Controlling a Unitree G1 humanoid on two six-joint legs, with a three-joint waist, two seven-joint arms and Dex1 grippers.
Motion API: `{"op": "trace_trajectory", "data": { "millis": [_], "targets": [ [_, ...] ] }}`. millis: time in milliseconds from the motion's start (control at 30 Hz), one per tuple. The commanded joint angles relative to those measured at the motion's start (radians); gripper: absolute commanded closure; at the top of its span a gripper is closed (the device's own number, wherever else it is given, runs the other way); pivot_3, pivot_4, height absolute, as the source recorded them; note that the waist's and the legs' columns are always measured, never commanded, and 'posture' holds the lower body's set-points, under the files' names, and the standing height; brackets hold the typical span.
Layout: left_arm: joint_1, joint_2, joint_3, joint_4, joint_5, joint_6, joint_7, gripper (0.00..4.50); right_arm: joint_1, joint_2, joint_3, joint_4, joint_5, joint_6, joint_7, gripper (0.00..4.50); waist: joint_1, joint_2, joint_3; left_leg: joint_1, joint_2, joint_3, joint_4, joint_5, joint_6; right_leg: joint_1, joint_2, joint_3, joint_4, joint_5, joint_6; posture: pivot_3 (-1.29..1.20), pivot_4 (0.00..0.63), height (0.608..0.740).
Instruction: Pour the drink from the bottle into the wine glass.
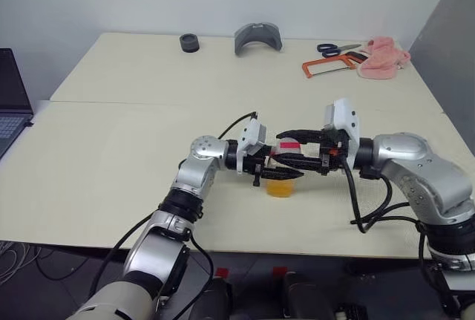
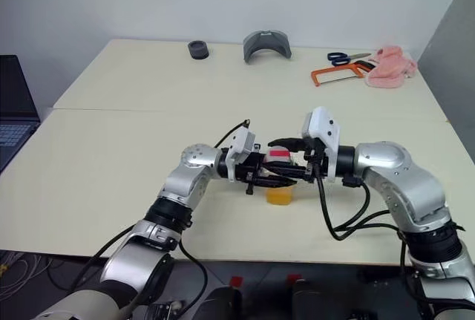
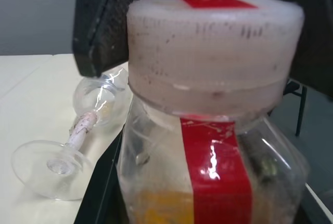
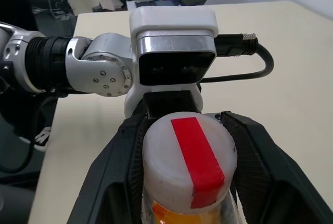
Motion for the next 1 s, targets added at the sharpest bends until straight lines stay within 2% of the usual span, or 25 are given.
{"op": "trace_trajectory", "data": {
  "millis": [33,167,200,267,367,433,567,933,1000],
  "targets": [
    [-0.015,0.009,0.045,-0.031,-0.014,-0.009,0.053,2.81,0.055,0.011,-0.043,-0.065,-0.005,-0.02,-0.048,2.2,0.0,0.0,0.0,0.0,0.0,0.0,0.0,0.0,0.0,0.0,0.0,0.0,0.0,0.0,0.0,0.0,0.15,0.74],
    [-0.015,0.0,0.051,-0.02,-0.004,-0.033,0.097,2.81,0.134,0.051,-0.131,-0.208,-0.019,-0.005,-0.223,0.88,0.0,0.0,0.0,0.0,0.001,-0.001,0.001,0.0,0.0,0.0,0.0,0.001,0.002,0.0,0.0,0.0,0.15,0.74],
    [-0.019,-0.005,0.056,-0.01,0.001,-0.046,0.112,2.81,0.166,0.07,-0.148,-0.273,-0.019,0.017,-0.288,0.83,0.002,0.0,0.0,0.0,0.001,-0.001,0.001,0.0,0.0,-0.001,-0.001,0.002,0.002,0.0,0.0,0.0,0.15,0.74],
    [-0.033,-0.019,0.067,0.018,0.01,-0.082,0.146,2.81,0.226,0.118,-0.153,-0.381,-0.04,0.055,-0.416,0.83,0.002,0.0,0.0,0.0,0.001,-0.003,0.001,0.0,0.0,-0.001,-0.001,0.001,0.004,0.0,0.0,0.0,0.15,0.74],
    [-0.059,-0.04,0.079,0.068,0.025,-0.137,0.187,2.81,0.267,0.185,-0.085,-0.461,-0.129,0.094,-0.576,0.83,0.002,0.0,0.0,0.0,0.0,-0.003,0.001,0.0,0.0,-0.001,-0.002,0.001,0.004,0.0,0.0,0.0,0.15,0.74],
    [-0.073,-0.055,0.082,0.1,0.035,-0.174,0.206,2.81,0.258,0.254,-0.039,-0.472,-0.182,0.113,-0.678,0.83,0.0,0.0,0.0,0.0,0.0,-0.003,0.002,0.0,0.0,-0.001,-0.001,0.002,0.005,0.0,0.0,0.0,0.15,0.74],
    [-0.102,-0.083,0.079,0.168,0.055,-0.231,0.23,2.81,0.228,0.345,0.047,-0.427,-0.291,0.105,-0.79,0.83,-0.001,0.0,0.0,0.001,-0.001,-0.002,0.003,0.0,-0.001,-0.001,0.0,0.002,0.006,0.0,0.0,0.0,0.15,0.74],
    [-0.13,-0.111,0.085,0.233,0.063,-0.281,0.23,2.81,0.212,0.431,0.064,-0.362,-0.414,0.049,-0.846,0.83,-0.001,0.0,0.0,0.001,-0.001,-0.001,0.002,0.0,-0.001,-0.001,0.0,0.002,0.006,0.0,0.0,0.0,0.15,0.74],
    [-0.129,-0.111,0.087,0.235,0.064,-0.283,0.231,2.81,0.215,0.44,0.062,-0.359,-0.419,0.044,-0.843,1.43,-0.001,0.0,0.0,0.001,-0.001,-0.001,0.002,0.0,-0.001,-0.001,0.0,0.002,0.006,0.0,0.0,0.0,0.15,0.74]
  ]
}}
